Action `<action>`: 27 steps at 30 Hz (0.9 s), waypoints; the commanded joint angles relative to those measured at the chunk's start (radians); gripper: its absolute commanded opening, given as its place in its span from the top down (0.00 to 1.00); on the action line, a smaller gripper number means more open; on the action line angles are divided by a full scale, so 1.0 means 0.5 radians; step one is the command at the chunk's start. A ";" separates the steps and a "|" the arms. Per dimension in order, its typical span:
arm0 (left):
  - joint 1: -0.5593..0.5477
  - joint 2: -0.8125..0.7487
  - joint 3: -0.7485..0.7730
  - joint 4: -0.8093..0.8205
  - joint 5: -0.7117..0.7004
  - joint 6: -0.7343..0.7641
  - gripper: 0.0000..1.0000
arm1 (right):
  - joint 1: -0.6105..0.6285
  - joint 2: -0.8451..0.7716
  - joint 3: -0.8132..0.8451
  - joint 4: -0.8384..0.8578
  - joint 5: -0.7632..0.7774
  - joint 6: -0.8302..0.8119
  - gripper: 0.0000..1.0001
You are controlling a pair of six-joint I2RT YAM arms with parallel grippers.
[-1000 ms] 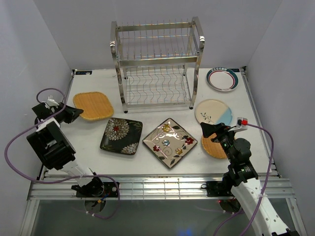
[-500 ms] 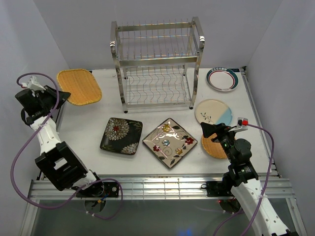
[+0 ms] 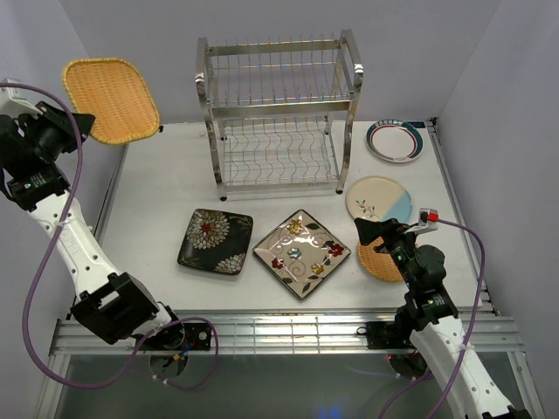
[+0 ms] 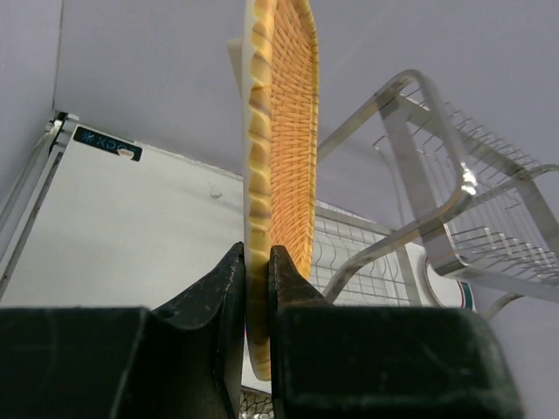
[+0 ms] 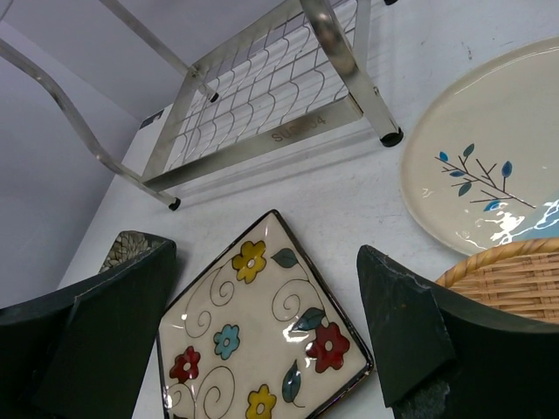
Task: Load the plates into the dish rack
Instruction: Insert the plate into the dish rack.
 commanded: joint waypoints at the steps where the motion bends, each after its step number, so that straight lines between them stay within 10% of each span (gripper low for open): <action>1: -0.002 -0.066 0.271 -0.020 0.096 -0.127 1.00 | 0.003 0.014 0.069 0.104 -0.050 0.005 0.10; 27: -0.363 0.041 1.048 -0.072 -0.155 -0.440 1.00 | 0.003 0.063 0.053 0.165 -0.087 0.017 0.10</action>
